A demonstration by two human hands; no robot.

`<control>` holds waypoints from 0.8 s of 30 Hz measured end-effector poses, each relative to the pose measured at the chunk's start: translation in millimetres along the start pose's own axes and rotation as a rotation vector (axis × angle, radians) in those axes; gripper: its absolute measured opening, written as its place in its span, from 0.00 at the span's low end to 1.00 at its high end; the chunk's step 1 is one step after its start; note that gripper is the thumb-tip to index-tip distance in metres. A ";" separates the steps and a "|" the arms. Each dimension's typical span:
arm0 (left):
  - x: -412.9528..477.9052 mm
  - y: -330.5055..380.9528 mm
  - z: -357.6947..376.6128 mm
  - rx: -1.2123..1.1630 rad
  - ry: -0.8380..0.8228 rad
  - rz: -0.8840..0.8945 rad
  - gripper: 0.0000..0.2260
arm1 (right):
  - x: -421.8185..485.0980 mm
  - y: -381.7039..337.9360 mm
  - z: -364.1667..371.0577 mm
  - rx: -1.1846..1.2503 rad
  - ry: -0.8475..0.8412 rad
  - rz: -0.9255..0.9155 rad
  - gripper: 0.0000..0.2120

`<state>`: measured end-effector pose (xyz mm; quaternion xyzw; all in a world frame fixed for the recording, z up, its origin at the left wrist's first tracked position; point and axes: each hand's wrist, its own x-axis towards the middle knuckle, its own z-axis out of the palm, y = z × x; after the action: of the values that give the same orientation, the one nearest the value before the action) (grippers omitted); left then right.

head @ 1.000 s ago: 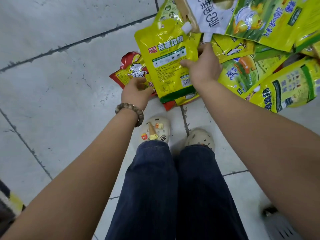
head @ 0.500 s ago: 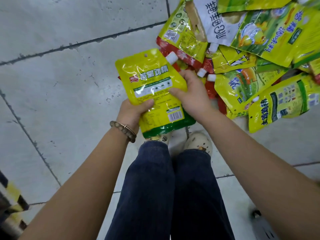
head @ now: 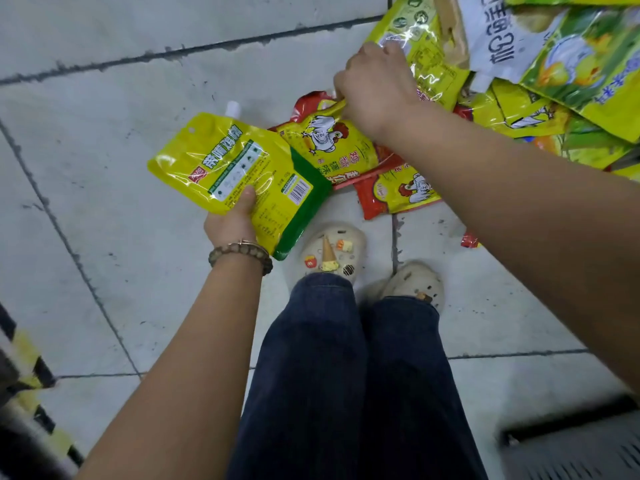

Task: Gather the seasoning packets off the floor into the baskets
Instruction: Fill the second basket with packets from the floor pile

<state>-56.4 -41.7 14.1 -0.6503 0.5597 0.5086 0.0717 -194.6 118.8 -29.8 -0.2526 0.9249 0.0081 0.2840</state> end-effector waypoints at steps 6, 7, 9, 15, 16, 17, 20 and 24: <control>1.2 1.2 -4.3 -0.036 0.055 -0.012 0.19 | -34.3 14.6 -3.4 0.323 0.158 0.093 0.14; 2.9 0.2 -6.3 -0.034 0.069 -0.013 0.19 | -42.1 16.0 -4.4 0.335 0.219 0.113 0.15; 5.9 -2.4 -9.3 -0.021 0.072 -0.036 0.19 | -55.9 16.8 -4.8 0.410 0.363 0.103 0.17; 8.7 -9.9 -5.0 0.003 -0.004 -0.021 0.20 | -69.7 7.5 -16.4 1.382 0.450 0.198 0.12; 11.2 -10.8 -1.9 -0.013 -0.027 -0.030 0.24 | -69.3 5.1 -18.0 1.552 0.416 0.209 0.13; 8.6 -8.5 2.0 -0.023 -0.049 -0.064 0.32 | -69.3 2.1 -18.4 1.737 0.366 0.218 0.12; 4.2 -6.7 9.3 -0.092 -0.141 -0.166 0.44 | -71.9 -14.5 -8.8 2.199 0.151 0.238 0.12; 6.3 -0.3 20.0 -0.215 -0.350 -0.151 0.29 | -70.4 -34.1 12.2 2.046 0.021 0.329 0.10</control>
<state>-68.7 -32.4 -0.2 -0.5960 0.4309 0.6638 0.1358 -122.0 123.6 1.6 0.2390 0.5151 -0.7451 0.3499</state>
